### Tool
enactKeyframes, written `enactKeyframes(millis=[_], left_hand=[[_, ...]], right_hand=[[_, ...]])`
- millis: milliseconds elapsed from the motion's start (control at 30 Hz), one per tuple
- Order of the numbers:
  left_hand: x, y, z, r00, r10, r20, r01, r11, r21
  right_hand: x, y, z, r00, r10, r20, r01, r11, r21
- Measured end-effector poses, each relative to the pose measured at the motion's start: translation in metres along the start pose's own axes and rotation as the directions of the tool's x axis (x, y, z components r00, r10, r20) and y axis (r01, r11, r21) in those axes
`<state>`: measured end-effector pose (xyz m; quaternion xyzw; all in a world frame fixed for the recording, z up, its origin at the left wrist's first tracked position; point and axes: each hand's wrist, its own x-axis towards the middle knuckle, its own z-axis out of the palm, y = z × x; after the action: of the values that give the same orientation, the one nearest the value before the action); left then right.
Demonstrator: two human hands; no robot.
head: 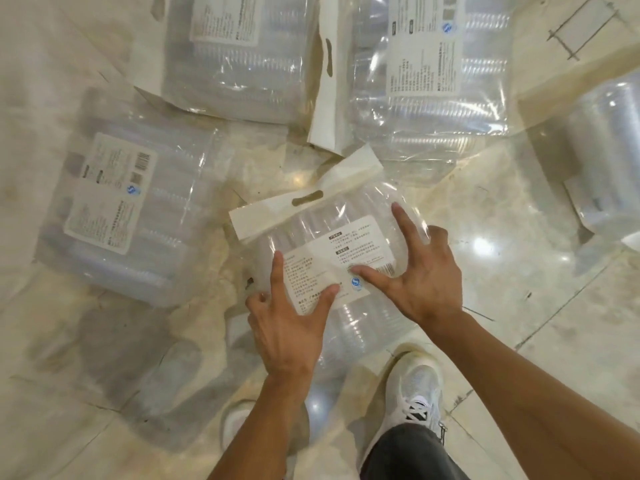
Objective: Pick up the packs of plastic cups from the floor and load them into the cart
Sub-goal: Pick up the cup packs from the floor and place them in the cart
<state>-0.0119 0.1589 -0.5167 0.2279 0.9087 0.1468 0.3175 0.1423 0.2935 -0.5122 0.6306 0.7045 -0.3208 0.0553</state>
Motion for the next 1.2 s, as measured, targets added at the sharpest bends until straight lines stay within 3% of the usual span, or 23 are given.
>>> enactKeyframes(millis=[200,400,533,700,867,1033,1200], left_hand=[[-0.041,0.046,-0.058,1.0,-0.008,0.02,0.009,0.999,-0.051],[-0.086,0.168,-0.16,0.965,0.261,0.001,-0.261,0.965,0.017],[-0.142,0.281,-0.252,0.933,0.361,-0.011,-0.36,0.932,0.05],[-0.232,0.388,-0.371,0.854,0.52,-0.023,-0.519,0.854,0.033],[-0.311,0.449,-0.465,0.776,0.63,0.02,-0.63,0.776,0.017],[-0.366,0.479,-0.535,0.643,0.755,0.125,-0.762,0.647,0.016],[-0.421,0.48,-0.573,0.472,0.851,0.229,-0.868,0.494,-0.048]], right_hand=[[-0.053,-0.025,-0.073,0.997,0.071,-0.033,-0.068,0.995,0.069],[-0.12,-0.06,-0.218,0.966,0.221,-0.134,-0.191,0.96,0.206],[-0.166,-0.094,-0.348,0.937,0.258,-0.234,-0.183,0.936,0.301],[-0.246,-0.139,-0.508,0.897,0.282,-0.341,-0.159,0.925,0.346],[-0.334,-0.179,-0.613,0.835,0.341,-0.432,-0.177,0.909,0.376],[-0.421,-0.211,-0.655,0.714,0.471,-0.518,-0.253,0.863,0.437],[-0.504,-0.228,-0.665,0.536,0.617,-0.576,-0.338,0.782,0.524]])
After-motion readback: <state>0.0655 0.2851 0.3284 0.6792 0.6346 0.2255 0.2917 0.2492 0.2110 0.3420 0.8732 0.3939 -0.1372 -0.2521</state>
